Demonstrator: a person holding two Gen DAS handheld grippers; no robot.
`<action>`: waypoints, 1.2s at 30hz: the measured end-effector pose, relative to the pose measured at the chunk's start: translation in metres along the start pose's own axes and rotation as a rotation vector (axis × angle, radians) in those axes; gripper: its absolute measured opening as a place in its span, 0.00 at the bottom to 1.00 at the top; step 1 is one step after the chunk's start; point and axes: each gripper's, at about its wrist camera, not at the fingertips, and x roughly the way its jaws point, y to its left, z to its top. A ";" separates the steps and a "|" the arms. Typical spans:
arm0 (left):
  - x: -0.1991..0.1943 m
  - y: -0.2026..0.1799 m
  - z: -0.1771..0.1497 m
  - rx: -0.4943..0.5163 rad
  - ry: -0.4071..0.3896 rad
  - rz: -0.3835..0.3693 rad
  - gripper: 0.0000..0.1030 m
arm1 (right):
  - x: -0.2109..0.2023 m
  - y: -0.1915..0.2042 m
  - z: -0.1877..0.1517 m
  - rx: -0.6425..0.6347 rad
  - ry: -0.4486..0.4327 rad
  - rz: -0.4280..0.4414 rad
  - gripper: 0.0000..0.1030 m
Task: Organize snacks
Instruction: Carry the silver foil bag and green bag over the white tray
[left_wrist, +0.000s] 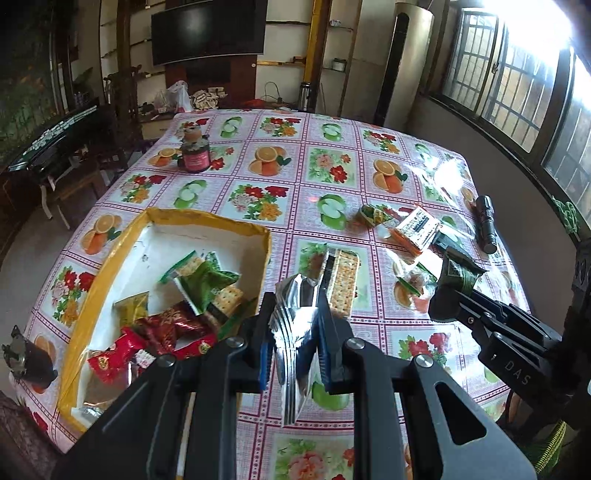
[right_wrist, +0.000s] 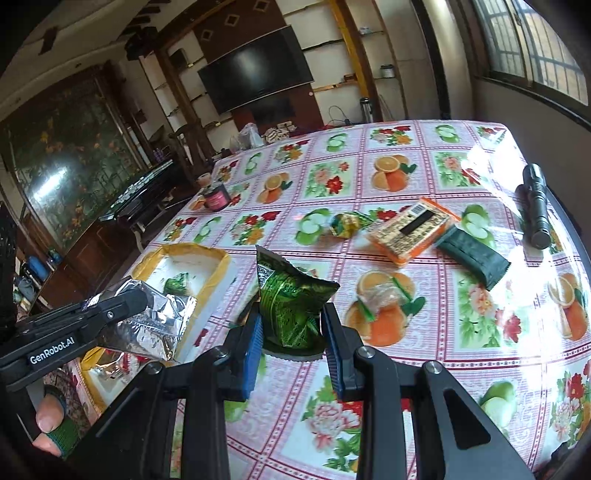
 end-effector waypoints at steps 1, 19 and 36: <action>-0.003 0.004 -0.002 -0.003 -0.004 0.013 0.21 | 0.000 0.005 -0.001 -0.008 0.002 0.007 0.30; -0.041 0.086 -0.031 -0.090 -0.051 0.149 0.21 | 0.016 0.101 -0.006 -0.150 0.029 0.128 0.29; -0.036 0.123 -0.055 -0.125 -0.007 0.180 0.21 | 0.053 0.153 -0.011 -0.219 0.085 0.198 0.29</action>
